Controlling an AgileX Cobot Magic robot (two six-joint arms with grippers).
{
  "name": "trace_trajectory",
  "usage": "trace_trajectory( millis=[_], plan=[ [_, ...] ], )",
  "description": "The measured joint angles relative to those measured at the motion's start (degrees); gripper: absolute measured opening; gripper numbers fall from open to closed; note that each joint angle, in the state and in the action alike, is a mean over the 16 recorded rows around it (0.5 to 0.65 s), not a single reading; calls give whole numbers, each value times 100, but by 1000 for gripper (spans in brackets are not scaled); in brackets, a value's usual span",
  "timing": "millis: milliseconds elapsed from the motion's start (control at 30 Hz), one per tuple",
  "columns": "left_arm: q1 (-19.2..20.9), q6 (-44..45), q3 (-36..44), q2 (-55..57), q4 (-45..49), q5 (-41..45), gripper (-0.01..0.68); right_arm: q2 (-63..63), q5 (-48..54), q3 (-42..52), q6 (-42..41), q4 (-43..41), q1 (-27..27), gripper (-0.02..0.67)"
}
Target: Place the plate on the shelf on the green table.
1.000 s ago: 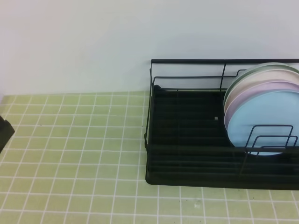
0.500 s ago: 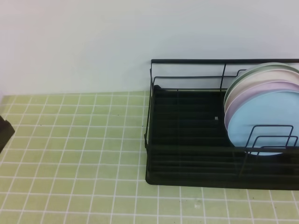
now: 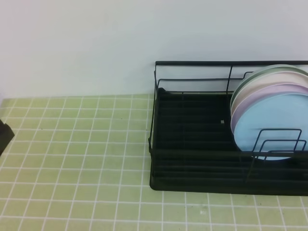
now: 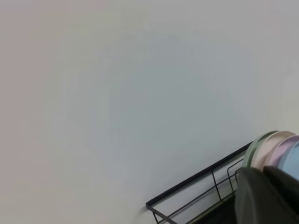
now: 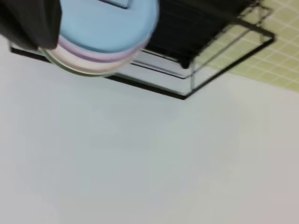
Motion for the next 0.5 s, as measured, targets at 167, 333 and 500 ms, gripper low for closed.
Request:
trace_trajectory(
  millis=[167, 333, 500],
  plan=[
    [709, 27, 0, -59, 0, 29, 0, -139, -296, 585, 23, -331, -252, 0],
    [1692, 39, 0, -120, 0, 49, 0, -346, -962, 1417, 310, -819, -486, 0],
    [2652, 39, 0, -133, 0, 24, 0, -694, -1604, 2276, 814, -1390, -529, 0]
  ],
)
